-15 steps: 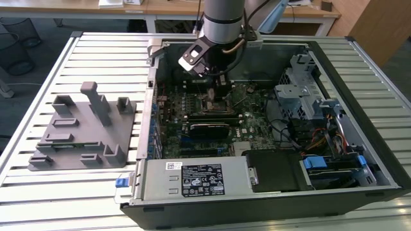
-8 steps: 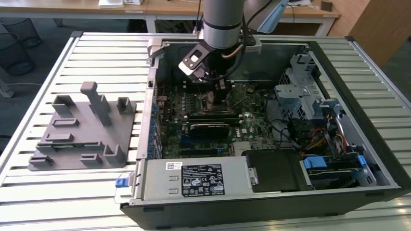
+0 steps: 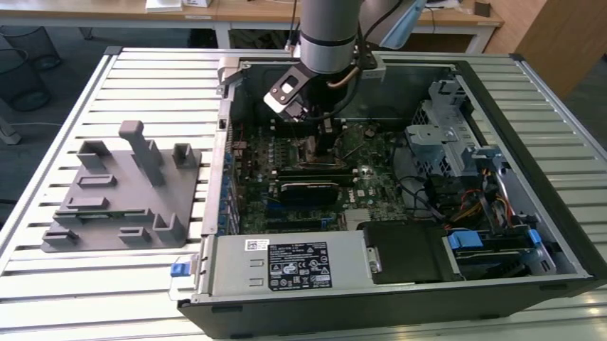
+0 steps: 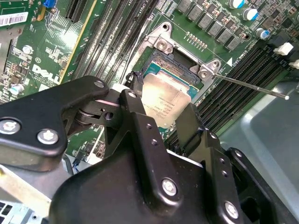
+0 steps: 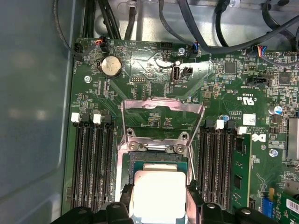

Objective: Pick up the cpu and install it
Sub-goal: 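Place the cpu into insertion slot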

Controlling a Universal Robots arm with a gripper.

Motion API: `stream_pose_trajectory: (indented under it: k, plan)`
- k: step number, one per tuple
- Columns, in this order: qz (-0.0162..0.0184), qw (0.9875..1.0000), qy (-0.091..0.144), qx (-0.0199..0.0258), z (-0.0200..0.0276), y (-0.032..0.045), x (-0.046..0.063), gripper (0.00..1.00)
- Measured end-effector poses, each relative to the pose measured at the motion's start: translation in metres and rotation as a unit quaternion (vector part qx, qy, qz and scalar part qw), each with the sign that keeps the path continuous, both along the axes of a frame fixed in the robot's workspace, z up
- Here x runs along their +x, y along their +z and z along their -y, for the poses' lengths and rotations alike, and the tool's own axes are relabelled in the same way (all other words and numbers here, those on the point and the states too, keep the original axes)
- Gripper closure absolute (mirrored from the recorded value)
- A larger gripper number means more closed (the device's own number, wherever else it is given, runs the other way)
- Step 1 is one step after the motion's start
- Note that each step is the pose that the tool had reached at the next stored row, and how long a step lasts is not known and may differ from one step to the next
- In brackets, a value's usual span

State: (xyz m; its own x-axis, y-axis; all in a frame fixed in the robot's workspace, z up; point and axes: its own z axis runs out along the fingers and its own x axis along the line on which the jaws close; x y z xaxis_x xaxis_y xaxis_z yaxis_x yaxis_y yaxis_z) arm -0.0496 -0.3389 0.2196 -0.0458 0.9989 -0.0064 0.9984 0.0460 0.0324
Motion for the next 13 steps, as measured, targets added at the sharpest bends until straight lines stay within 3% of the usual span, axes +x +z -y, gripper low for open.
stream_pose_trajectory:
  k: [13]
  plan:
    - [-0.0001,1.0,-0.003,-0.0002,-0.0009,-0.0078,-0.0001,0.47]
